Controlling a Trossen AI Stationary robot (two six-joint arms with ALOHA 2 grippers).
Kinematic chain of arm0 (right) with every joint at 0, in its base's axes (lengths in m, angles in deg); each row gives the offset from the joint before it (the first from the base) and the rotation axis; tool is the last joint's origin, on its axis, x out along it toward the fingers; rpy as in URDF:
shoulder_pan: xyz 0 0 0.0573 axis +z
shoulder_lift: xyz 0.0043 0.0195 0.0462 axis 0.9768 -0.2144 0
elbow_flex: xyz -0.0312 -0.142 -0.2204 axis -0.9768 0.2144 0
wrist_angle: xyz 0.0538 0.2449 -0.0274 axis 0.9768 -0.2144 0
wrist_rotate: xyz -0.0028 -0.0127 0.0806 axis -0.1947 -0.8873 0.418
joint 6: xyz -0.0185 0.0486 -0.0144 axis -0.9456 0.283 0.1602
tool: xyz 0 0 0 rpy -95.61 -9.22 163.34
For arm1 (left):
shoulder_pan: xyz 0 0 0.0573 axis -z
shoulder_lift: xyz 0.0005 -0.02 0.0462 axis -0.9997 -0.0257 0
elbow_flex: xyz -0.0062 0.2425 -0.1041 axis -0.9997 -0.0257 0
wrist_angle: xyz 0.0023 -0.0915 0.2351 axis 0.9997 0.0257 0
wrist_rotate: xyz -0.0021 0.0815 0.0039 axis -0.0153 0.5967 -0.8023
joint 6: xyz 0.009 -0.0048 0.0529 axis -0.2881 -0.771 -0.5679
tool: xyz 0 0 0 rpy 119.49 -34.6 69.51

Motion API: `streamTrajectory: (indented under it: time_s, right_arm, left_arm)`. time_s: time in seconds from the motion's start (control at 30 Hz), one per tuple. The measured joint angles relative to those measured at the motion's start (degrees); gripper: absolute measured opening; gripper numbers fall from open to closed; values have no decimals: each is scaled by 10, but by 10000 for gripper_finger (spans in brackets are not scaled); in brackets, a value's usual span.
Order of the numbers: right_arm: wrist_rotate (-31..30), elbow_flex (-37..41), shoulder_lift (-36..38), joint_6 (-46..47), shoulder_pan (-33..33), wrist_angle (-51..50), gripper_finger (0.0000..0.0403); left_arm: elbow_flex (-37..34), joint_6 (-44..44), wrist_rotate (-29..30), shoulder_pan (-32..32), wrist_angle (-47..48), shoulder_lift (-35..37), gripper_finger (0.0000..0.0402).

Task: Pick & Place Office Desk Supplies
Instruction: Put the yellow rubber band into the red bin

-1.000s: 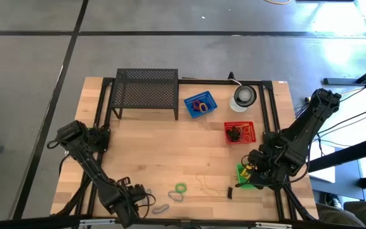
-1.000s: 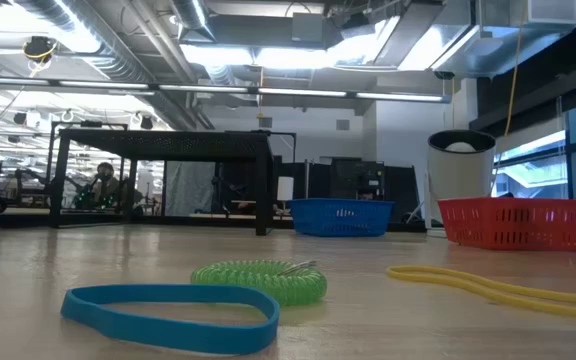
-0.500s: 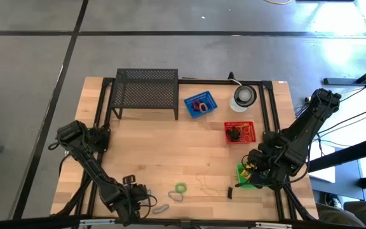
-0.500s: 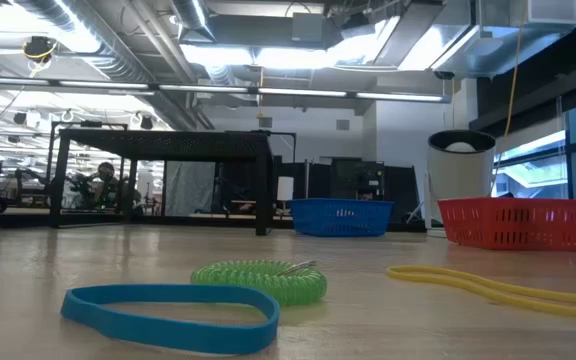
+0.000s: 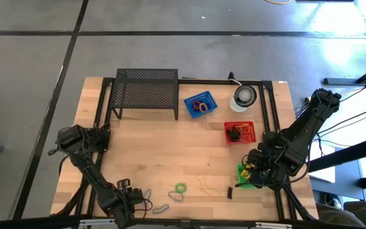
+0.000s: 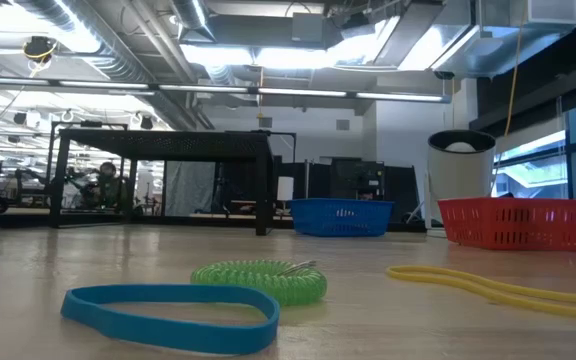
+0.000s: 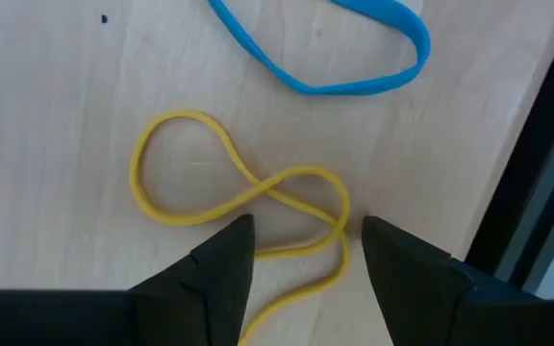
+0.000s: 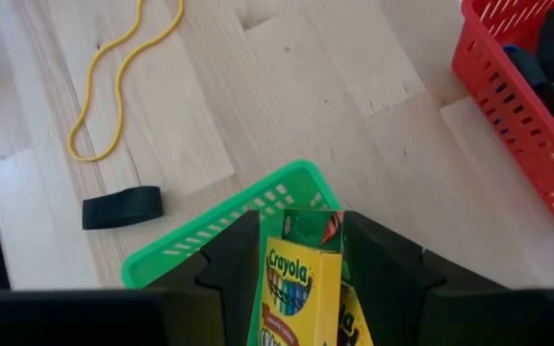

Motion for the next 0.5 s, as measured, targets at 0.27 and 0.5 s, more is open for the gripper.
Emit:
streamTrajectory:
  time_s: [0.27,0.5]
  right_arm:
    - [-15,0,0,-7,0,0,153]
    - [-24,0,0,-9,0,0,153]
  left_arm:
    - [6,-37,49,11,30,-8,174]
    - [5,-91,56,10,21,-8,96]
